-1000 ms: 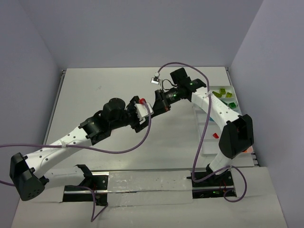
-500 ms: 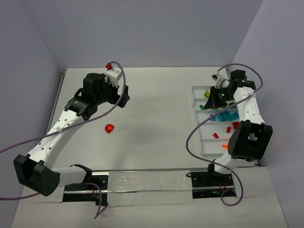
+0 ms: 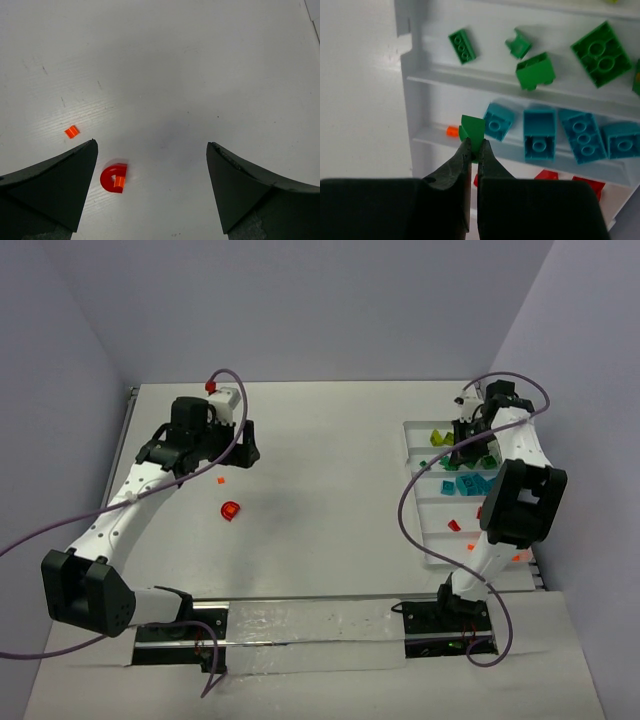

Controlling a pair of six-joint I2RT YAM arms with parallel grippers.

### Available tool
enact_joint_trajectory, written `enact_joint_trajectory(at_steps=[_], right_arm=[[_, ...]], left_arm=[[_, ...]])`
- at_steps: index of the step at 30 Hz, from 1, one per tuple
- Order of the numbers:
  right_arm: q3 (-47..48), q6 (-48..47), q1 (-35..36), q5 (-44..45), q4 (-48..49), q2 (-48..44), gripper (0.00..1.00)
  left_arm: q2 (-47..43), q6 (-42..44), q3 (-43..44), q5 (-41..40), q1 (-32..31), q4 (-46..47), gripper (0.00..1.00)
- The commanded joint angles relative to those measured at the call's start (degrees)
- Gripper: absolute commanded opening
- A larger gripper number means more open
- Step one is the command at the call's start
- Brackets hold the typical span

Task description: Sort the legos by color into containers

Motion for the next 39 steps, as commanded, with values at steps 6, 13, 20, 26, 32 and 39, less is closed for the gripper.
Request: enact_joint_trajectory(at_steps=[6,13,20,26,32,39], right_arm=[[10.51,4.55,2.83,1.13,4.68,9.48,0.04],[12.02,5.41,5.15,2.78,5.76,13.63,0.13],[12.02,5.57,5.52,3.32,6.32,14.37,0.32],[11.5,5.55,5.61,2.63,6.03,12.61,0.45],[10.12,6.15,6.59,-1.2,4.8,6.87,0.44],[7.35,8.25,11.27,-3.46,4.3,-1.56,0.45]], left_arm=[[-1.3,-2.89,-1.62,1.76,5.16,1.32,0.99],[-0.56,-2.25,-2.9,2.1,9.68,0.49,0.99],[-0.58,-0.66,-5.08,3.64,14.67,-0.02,0.99],[-1.1,0.49,-7.09,3.86,16.35,0.35,0.99],[-0.41,5.19,-9.16,3.82,17.72,2.5,0.95],[5.38,10.7,-11.71,-0.25,17.72,11.19,0.67]])
